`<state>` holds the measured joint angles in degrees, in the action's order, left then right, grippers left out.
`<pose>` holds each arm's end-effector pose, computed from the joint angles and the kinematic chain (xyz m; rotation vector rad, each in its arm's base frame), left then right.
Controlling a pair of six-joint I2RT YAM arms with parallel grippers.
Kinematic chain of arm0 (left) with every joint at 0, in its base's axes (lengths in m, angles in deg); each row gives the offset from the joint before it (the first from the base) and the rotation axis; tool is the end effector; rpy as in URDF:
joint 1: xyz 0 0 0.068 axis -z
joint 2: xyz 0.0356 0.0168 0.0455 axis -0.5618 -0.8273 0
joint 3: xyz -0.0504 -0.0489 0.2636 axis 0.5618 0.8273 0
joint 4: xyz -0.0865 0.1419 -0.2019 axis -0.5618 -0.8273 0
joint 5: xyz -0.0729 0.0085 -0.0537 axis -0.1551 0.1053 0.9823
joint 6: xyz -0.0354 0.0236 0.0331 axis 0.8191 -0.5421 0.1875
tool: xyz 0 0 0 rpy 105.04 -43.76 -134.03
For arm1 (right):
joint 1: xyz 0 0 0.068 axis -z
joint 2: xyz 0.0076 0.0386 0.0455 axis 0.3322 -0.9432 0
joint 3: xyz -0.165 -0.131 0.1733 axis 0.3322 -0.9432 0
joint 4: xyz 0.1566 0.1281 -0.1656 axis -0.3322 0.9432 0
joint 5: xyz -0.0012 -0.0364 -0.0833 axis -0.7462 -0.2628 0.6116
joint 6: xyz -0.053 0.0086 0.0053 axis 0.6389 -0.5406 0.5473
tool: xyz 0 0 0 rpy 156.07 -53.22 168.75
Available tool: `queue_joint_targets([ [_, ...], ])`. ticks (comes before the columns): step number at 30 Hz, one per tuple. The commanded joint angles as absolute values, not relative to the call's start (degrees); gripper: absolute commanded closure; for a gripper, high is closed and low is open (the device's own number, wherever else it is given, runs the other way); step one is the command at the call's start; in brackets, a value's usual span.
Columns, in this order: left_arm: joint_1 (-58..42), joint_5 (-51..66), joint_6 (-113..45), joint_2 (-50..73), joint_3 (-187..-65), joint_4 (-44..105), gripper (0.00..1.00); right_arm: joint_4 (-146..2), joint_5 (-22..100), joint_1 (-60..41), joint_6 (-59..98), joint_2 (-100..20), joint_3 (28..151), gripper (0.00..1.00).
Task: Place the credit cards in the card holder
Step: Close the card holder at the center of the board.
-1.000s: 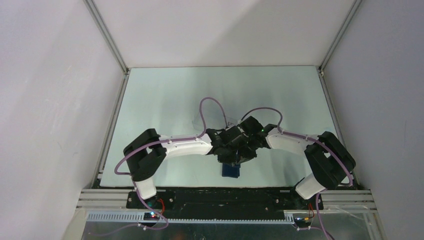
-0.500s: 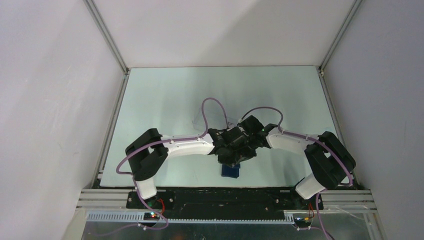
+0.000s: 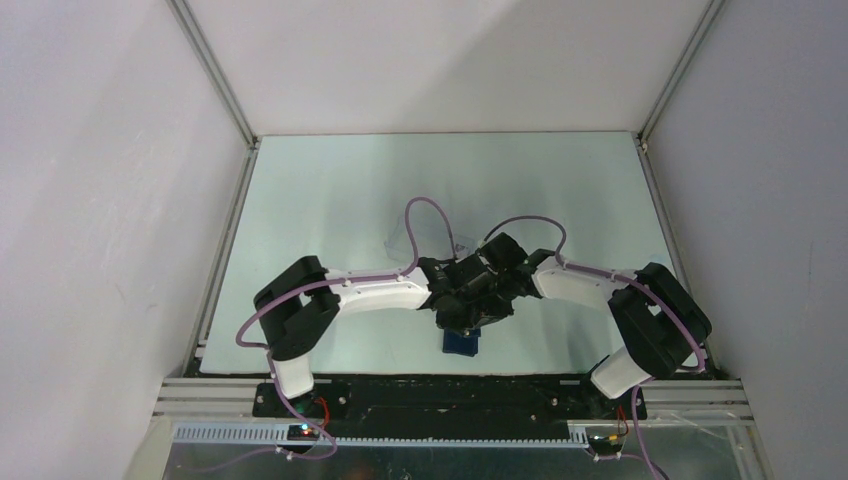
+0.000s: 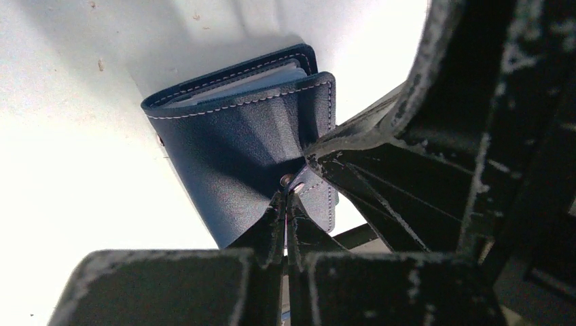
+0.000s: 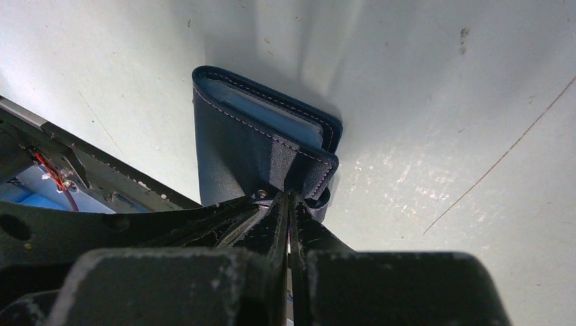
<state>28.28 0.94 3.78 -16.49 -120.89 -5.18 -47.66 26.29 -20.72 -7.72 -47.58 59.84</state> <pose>0.1619 -0.3125 0.1711 0.3473 2.9137 -0.4515 0.2027 0.1867 0.1565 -0.2612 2.9347 0.7615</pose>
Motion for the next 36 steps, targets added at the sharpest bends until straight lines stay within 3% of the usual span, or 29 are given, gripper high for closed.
queue_joint_targets([
  [1,28.59,-2.31,5.25,-18.32,-120.05,-6.32,1.0,-50.11,24.65,-21.8,-8.48,-48.35,59.25,1.0],
  [36,28.06,-7.27,6.17,-13.68,-120.54,-6.62,1.0,-51.5,22.8,-21.63,-9.78,-43.01,56.17,1.0],
])
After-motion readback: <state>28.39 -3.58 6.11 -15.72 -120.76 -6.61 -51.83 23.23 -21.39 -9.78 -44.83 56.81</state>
